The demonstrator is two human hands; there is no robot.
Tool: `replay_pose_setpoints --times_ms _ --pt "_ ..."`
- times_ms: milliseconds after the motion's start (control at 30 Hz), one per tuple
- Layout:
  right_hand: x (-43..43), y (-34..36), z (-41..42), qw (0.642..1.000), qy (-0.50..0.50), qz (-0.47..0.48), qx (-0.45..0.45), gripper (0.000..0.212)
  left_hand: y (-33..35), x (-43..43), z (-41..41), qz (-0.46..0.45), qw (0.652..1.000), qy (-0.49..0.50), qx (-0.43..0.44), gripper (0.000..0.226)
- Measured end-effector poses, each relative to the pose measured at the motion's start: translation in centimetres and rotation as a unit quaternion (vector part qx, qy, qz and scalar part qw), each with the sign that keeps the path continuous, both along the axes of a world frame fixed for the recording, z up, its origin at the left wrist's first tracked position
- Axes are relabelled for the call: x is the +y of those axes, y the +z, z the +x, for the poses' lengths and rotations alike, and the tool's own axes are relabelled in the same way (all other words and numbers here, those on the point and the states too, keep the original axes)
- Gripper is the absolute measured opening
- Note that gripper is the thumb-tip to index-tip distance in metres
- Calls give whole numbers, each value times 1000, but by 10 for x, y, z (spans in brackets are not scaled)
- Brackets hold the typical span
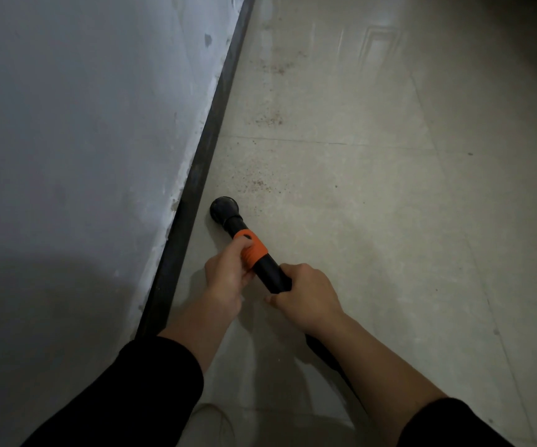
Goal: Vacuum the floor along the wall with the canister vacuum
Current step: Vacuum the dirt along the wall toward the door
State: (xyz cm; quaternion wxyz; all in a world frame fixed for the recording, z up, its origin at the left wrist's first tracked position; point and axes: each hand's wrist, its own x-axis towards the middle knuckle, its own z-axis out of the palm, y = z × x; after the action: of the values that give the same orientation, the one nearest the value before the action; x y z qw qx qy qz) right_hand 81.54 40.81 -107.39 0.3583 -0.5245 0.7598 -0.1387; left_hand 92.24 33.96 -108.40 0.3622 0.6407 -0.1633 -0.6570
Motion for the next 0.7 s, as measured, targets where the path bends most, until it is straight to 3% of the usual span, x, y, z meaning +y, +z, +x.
replay_pose_setpoints --times_ms 300,433,700 --pt "7 7 -16 999 -16 10 29 15 1 4 -20 -3 1000 -18 -3 26" --pt "11 12 -25 999 -26 23 30 12 2 7 -31 -3 1000 -27 -3 17" --pt "22 20 -36 997 -15 31 74 13 0 12 -42 2 998 -66 -15 28"
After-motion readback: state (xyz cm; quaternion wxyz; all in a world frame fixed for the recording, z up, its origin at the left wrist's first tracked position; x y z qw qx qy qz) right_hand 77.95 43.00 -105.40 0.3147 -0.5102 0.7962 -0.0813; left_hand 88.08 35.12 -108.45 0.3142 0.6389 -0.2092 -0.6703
